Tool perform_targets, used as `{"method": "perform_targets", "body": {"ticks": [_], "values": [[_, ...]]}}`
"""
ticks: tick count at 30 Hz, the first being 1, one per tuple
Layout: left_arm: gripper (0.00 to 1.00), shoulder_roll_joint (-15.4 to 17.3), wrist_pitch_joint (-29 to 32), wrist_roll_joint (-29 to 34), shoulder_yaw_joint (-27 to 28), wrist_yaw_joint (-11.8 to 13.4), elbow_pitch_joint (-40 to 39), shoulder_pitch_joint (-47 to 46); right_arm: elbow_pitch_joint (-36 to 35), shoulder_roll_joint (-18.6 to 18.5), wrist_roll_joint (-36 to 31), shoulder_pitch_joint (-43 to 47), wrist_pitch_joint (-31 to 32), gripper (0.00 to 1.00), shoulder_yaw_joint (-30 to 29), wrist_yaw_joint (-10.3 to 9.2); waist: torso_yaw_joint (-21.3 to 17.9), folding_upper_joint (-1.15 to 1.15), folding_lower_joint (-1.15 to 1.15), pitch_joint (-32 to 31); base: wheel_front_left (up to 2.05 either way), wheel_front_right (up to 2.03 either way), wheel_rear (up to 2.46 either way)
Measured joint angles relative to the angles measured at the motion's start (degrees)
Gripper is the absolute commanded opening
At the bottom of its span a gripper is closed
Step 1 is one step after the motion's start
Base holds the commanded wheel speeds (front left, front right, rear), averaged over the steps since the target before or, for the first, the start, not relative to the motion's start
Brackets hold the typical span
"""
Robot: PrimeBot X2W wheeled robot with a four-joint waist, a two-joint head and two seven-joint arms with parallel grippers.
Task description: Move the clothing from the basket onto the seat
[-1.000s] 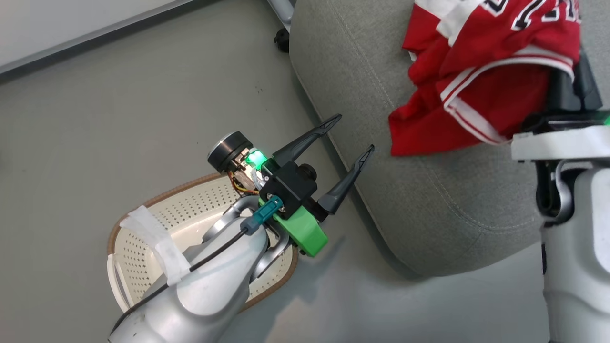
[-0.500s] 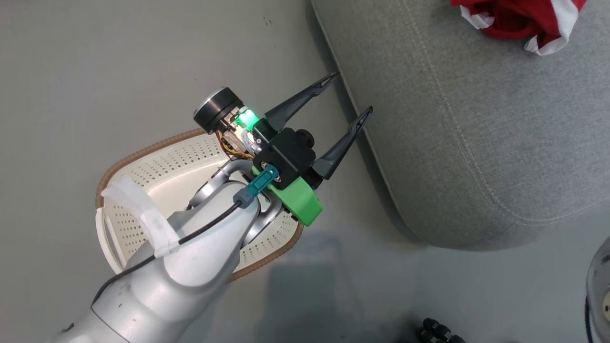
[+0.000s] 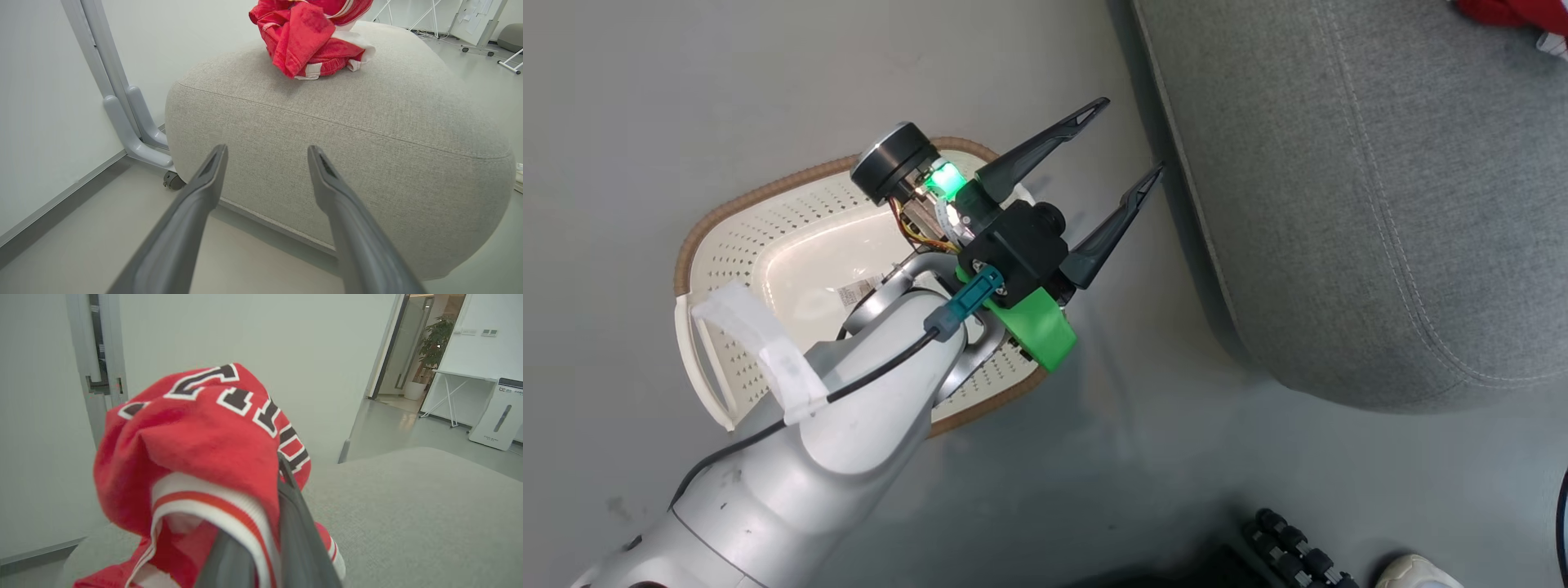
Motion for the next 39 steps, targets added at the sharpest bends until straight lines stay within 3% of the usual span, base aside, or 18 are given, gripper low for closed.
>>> {"method": "perform_targets", "body": {"ticks": [13, 14, 15, 16, 17, 28, 39], "values": [[1.0, 0.35, -0.19, -0.14, 0.08, 0.32, 0.24, -0.09, 10.84, 0.44, -1.89, 7.01, 0.0, 0.0, -2.07, 0.0, 0.89, 0.0, -0.01, -0.13, 0.0, 0.0, 0.0], [1.0, 0.42, -0.19, -0.21, 0.11, 0.34, 0.25, -0.07, 10.87, 0.42, -1.89, 7.01, 0.0, 0.06, -2.15, 0.0, 0.86, 0.0, 0.0, -0.3, 0.0, 0.0, 0.0], [1.0, 0.54, -0.19, -0.29, 0.18, 0.42, 0.29, -0.03, 10.8, 0.53, -1.93, 7.09, 0.0, 0.39, -2.15, 0.0, 0.81, 0.0, -0.01, -0.51, 0.0, 0.0, 0.0], [1.0, 0.64, -0.19, -0.3, 0.23, 0.52, 0.32, 0.02, 10.65, 0.65, -2.11, 7.22, 0.0, 0.84, -2.13, 0.0, 0.74, 0.0, -0.01, -0.71, 0.0, 0.0, 0.0], [1.0, 0.74, -0.19, -0.36, 0.3, 0.54, 0.37, 0.13, 10.31, 0.79, -2.33, 7.6, 0.0, 1.0, -2.08, 0.0, 0.66, 0.0, -0.01, -1.02, 0.0, 0.0, 0.0], [1.0, 0.2, -0.26, -1.66, 2.13, 1.55, -0.2, 4.45, 3.6, 2.44, -3.09, 18.75, 0.0, 1.0, -1.63, 0.0, 0.72, 0.0, -0.01, -6.88, 0.0, 0.0, 0.0], [1.0, -0.24, -0.35, -2.53, 6.62, 2.65, -1.14, 11.57, -7.05, 6.77, -1.37, 32.27, 0.0, 1.0, 4.31, 0.0, 2.18, 0.0, -0.02, -14.84, 0.0, 0.0, 0.0]]}}
